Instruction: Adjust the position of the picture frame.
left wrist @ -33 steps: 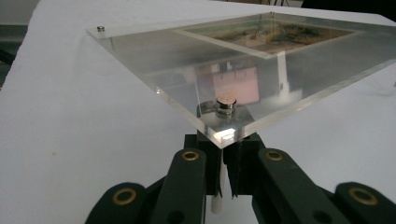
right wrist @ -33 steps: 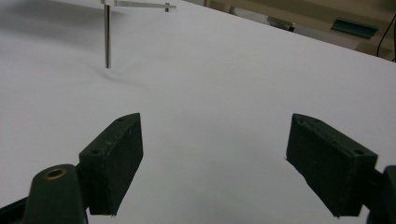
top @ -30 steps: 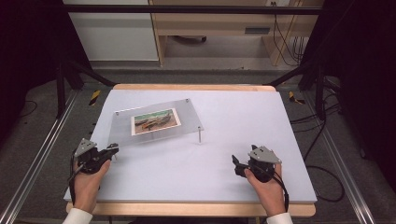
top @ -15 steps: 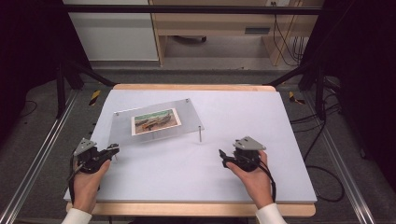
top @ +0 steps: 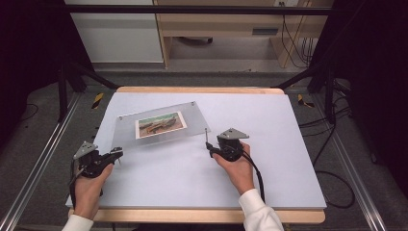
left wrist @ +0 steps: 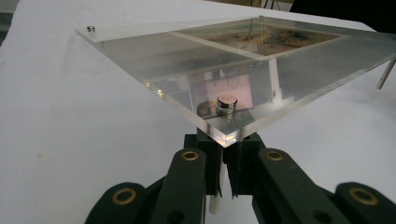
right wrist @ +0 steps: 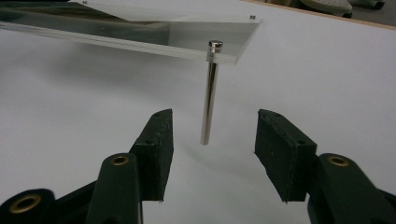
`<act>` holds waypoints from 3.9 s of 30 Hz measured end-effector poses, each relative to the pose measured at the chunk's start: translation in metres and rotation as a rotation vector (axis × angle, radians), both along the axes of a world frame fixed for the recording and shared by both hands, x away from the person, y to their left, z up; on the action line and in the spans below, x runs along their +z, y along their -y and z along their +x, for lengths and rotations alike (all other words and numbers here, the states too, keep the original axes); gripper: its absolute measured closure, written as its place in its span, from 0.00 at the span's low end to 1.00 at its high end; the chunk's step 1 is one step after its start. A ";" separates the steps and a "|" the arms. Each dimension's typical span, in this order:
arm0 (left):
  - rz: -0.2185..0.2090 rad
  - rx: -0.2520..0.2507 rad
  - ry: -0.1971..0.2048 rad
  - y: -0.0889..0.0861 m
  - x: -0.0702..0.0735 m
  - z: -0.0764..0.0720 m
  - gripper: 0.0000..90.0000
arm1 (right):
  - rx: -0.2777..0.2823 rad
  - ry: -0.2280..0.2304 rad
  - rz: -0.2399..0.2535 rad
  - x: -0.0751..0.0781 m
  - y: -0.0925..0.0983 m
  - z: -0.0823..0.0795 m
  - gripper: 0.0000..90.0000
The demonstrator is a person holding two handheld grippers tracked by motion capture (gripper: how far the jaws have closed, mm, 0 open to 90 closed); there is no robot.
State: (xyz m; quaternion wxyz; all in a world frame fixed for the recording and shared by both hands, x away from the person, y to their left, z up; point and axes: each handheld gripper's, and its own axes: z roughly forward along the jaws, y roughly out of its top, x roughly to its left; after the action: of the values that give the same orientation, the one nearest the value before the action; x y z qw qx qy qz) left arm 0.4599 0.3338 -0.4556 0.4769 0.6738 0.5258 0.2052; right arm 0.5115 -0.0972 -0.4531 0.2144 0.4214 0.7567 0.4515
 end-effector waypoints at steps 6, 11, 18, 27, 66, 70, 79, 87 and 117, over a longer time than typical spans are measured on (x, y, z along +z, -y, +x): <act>-0.006 -0.003 0.002 0.001 0.001 0.000 0.93 | -0.007 -0.008 0.039 -0.003 -0.005 0.009 0.56; -0.011 -0.006 0.003 0.000 0.001 -0.001 0.93 | -0.018 0.000 0.036 -0.004 -0.013 0.020 0.59; -0.017 -0.004 0.006 0.000 0.001 -0.001 0.93 | -0.028 0.011 0.049 -0.004 -0.022 0.035 0.68; -0.015 -0.004 0.006 0.000 0.000 -0.001 0.93 | -0.018 0.030 0.090 -0.011 -0.028 0.044 0.87; -0.031 0.019 0.030 0.000 -0.008 0.009 0.92 | 0.019 0.034 0.083 -0.009 -0.031 0.041 0.86; -0.028 0.019 0.031 0.000 -0.007 0.008 0.93 | 0.006 0.064 0.076 -0.009 -0.032 0.040 0.87; -0.020 0.022 0.032 0.001 -0.007 0.008 0.93 | 0.030 0.085 0.069 -0.010 -0.034 0.039 0.78; -0.013 0.022 0.029 0.001 -0.007 0.008 0.93 | 0.062 0.095 0.053 -0.012 -0.036 0.040 0.72; -0.007 0.026 0.029 0.000 -0.007 0.008 0.93 | 0.025 0.059 -0.001 -0.010 -0.039 0.043 0.87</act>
State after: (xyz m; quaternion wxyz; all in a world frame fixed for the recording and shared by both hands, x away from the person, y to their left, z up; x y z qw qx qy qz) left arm 0.4678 0.3335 -0.4622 0.4842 0.6621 0.5284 0.2192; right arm 0.5550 -0.0581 -0.4629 0.2313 0.3984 0.7554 0.4660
